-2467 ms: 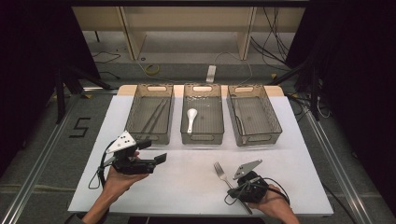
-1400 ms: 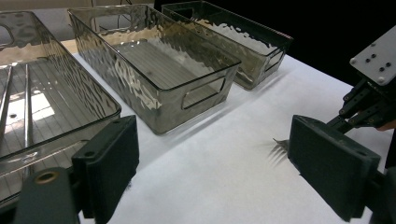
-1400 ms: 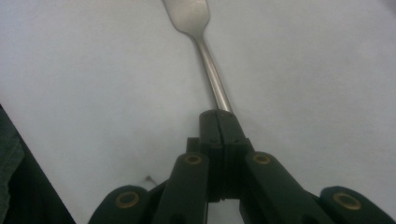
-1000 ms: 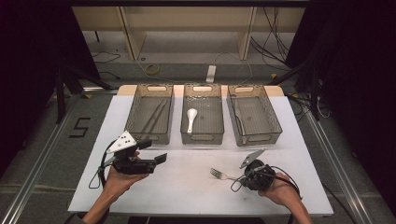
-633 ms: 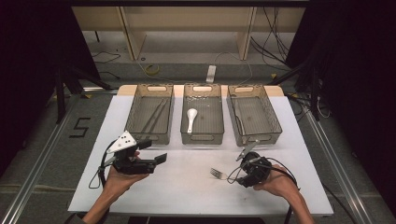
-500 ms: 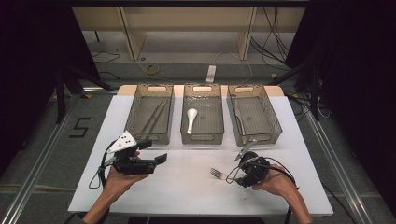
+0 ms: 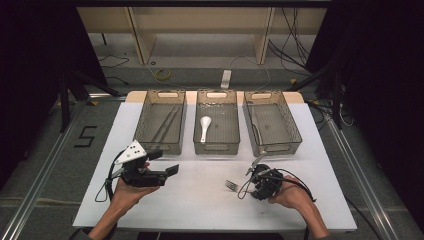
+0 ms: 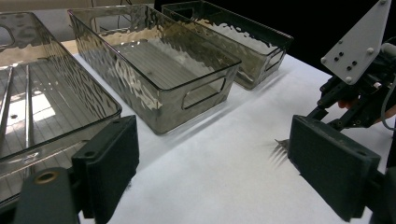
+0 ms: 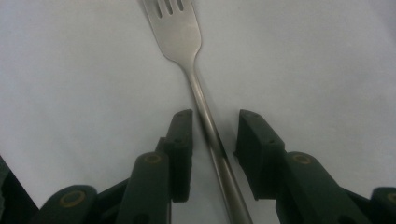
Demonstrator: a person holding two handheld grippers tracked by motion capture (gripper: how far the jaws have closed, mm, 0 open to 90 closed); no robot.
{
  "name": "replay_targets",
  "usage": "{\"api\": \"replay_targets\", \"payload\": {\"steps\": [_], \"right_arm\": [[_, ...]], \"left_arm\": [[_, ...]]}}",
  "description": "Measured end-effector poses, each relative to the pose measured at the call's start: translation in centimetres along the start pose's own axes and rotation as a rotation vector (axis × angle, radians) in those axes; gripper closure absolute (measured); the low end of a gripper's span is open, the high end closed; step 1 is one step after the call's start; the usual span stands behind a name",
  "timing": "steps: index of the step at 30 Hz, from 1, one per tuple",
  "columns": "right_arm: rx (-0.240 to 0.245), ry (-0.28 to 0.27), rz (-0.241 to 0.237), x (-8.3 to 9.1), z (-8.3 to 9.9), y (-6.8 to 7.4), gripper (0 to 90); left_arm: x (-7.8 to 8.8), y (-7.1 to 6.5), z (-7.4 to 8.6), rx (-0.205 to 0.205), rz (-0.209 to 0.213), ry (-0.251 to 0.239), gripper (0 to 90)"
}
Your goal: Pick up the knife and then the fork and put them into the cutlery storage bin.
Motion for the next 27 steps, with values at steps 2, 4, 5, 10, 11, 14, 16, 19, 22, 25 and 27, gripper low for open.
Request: {"api": "replay_targets", "payload": {"steps": [2,4,5,10,11,14,16,19,22,25,27], "right_arm": [[-0.002,0.007,-0.001,-0.01,-0.01,0.08,70.5],[0.004,0.011,0.002,-0.04,-0.02,0.10,72.2],[0.007,0.013,0.004,-0.04,-0.02,0.10,73.3],[0.014,0.017,0.002,-0.07,-0.06,0.22,76.4],[0.012,0.015,0.003,-0.09,-0.08,0.24,76.7],[0.022,0.025,0.004,-0.09,-0.05,0.31,79.7],[0.025,0.028,-0.009,-0.13,-0.06,0.46,83.5],[0.018,0.027,-0.015,-0.14,-0.06,0.48,84.1],[0.025,0.029,-0.012,-0.14,-0.08,0.51,84.5],[0.045,0.033,-0.005,-0.15,-0.10,0.52,84.8],[0.050,0.030,-0.005,-0.14,-0.10,0.52,84.9]], "left_arm": [[0.01,0.01,0.00,0.001,0.000,0.000,16.2],[0.00,0.01,0.00,0.000,0.000,0.001,16.1],[0.00,0.00,0.00,0.000,0.000,0.001,16.1],[0.02,0.00,0.01,0.000,0.001,0.001,16.2],[0.01,-0.02,0.02,0.001,0.001,0.002,16.2],[-0.04,0.02,0.05,0.000,0.000,0.003,16.2],[-0.01,0.10,0.03,0.002,-0.002,0.002,16.2],[0.01,0.11,-0.01,0.008,-0.002,-0.001,16.2],[0.01,0.08,0.02,0.001,-0.001,0.002,16.3],[0.01,0.08,0.03,0.001,-0.001,0.003,16.3],[0.01,0.09,-0.01,0.006,-0.001,0.000,16.3]]}}
Point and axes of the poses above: each handheld gripper's, and its own axes: x roughly backward along the jaws, z roughly out of its underside, y roughly to its left, the point moved 9 cm from there along -x, roughly forward along the jaws, and after that the axes turned 8 degrees about -z, right-handed, at the moved point
